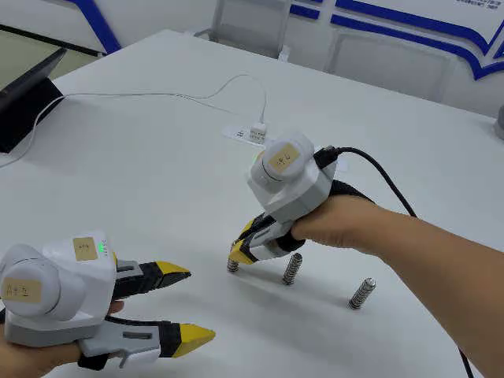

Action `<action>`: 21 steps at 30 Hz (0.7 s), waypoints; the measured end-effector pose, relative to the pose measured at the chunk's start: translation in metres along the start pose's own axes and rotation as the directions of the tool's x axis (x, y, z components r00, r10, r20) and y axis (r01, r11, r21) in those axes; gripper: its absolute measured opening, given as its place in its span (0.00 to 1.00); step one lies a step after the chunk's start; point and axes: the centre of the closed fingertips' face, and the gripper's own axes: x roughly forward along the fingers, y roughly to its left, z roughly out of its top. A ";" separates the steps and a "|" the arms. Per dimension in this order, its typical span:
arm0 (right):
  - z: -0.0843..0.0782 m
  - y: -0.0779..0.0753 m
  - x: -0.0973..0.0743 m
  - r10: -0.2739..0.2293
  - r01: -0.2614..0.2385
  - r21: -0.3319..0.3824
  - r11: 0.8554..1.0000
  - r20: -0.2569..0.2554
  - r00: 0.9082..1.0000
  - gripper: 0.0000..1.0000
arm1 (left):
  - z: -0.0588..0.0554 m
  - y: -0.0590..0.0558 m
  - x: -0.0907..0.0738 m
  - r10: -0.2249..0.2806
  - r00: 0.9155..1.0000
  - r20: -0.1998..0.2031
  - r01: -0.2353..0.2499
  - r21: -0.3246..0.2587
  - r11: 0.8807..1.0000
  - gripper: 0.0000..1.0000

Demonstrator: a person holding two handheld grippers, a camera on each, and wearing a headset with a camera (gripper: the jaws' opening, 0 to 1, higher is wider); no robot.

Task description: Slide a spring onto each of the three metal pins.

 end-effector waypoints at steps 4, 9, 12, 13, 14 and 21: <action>-0.002 0.000 -0.001 -0.004 0.004 -0.003 1.000 0.000 1.000 0.16 | 0.001 0.000 0.001 0.001 1.000 0.001 -0.001 0.001 1.000 0.52; -0.004 0.000 -0.008 -0.015 0.015 0.005 1.000 0.016 1.000 0.18 | 0.002 0.000 0.001 0.000 1.000 0.001 0.000 0.004 1.000 0.52; -0.006 -0.001 -0.013 -0.028 0.028 0.009 1.000 0.025 0.999 0.20 | 0.004 0.002 0.001 0.002 1.000 0.004 -0.002 0.006 1.000 0.52; -0.006 -0.001 -0.014 -0.032 0.032 0.010 0.999 0.028 0.999 0.20 | 0.005 0.002 0.001 0.002 1.000 0.004 -0.002 0.007 1.000 0.52; -0.006 -0.001 -0.016 -0.035 0.035 0.012 0.999 0.031 0.999 0.20 | 0.006 0.002 0.002 0.003 1.000 0.004 -0.003 0.008 1.000 0.52; -0.007 0.003 -0.028 -0.057 0.056 0.023 0.998 0.065 0.996 0.22 | 0.011 0.002 0.004 0.004 1.000 0.006 -0.004 0.014 1.000 0.53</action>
